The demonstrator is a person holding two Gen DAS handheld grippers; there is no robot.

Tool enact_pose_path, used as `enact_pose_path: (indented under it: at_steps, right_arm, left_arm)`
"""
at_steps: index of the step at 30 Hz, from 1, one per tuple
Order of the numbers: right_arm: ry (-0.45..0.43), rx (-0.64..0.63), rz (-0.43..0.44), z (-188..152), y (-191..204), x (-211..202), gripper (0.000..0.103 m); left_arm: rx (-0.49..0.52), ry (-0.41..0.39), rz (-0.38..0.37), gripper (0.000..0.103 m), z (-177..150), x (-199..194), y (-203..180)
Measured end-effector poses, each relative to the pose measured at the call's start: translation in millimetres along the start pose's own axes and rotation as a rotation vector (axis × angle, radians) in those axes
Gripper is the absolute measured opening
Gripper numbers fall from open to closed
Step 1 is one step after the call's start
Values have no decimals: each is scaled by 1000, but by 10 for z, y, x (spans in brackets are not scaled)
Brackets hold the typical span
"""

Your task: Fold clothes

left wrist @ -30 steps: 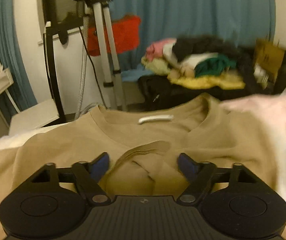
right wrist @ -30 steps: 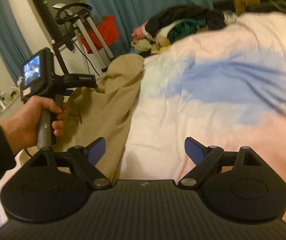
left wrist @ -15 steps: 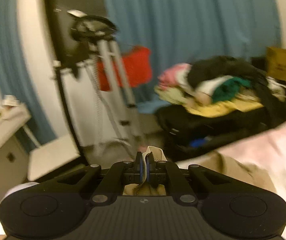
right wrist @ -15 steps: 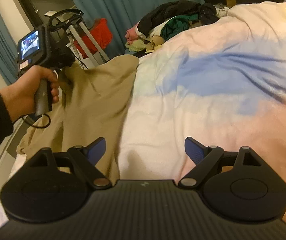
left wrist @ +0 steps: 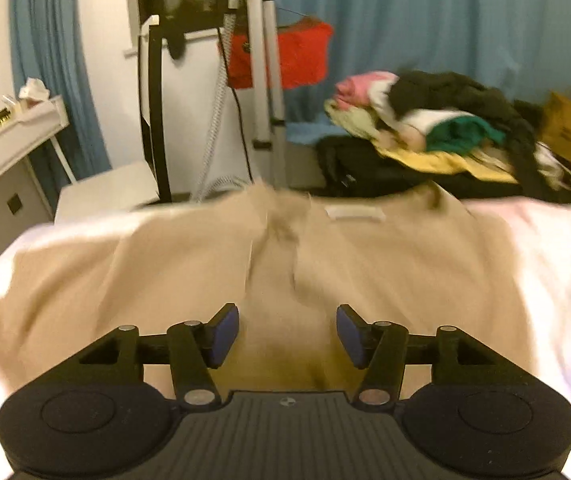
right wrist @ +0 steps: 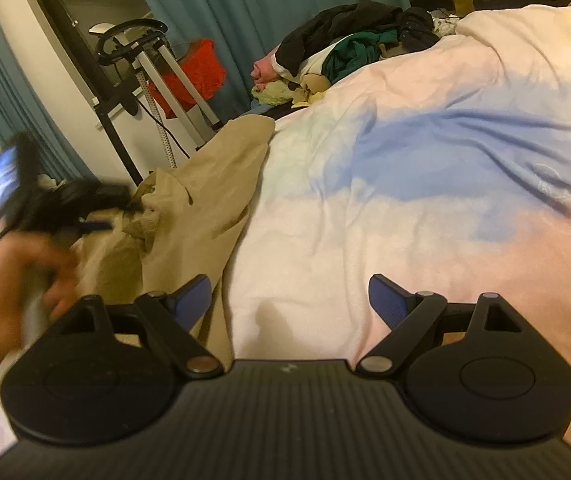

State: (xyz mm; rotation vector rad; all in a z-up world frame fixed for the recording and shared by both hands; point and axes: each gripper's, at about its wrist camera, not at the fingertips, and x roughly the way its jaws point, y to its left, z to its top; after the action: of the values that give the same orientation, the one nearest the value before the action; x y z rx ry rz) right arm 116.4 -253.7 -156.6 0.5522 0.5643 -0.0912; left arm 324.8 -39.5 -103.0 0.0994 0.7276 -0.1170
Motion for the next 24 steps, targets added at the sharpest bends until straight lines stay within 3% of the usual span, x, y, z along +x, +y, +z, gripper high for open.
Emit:
enact_pose_path:
  at_steps: [4,8,13,16,18,19,20,24]
  right_arm:
    - [-22,-22,8,13,55,-136,87]
    - [-39,-55,17,15,121,-317,87]
    - [-46,-95,4,-52,206,-595,87]
    - [-38,-117,-6,-119,267,-761,87]
    - [-41,-140,-8,-171,326,-868,87]
    - [-44,-155,-6,-202,364,-921,87]
    - [-45,-166,-1,-230,398,-962,87]
    - [-47,-221,13,-339,527,-1091,87]
  left_arm:
    - [-16,71,-99,61,-686,-860,63]
    - [-97,152,-230,61,-1459,-1554,98]
    - [-169,263,-390,58,-2238,-1984,129]
    - [-164,262,-404,53,-2399,-2108,178]
    - [-158,250,-403,45,-2465,-2181,221]
    - [-156,244,-402,29,-2498,-2218,243]
    - [-153,238,-402,6,-2531,-2254,265]
    - [-137,209,-384,2,-2659,-2397,332]
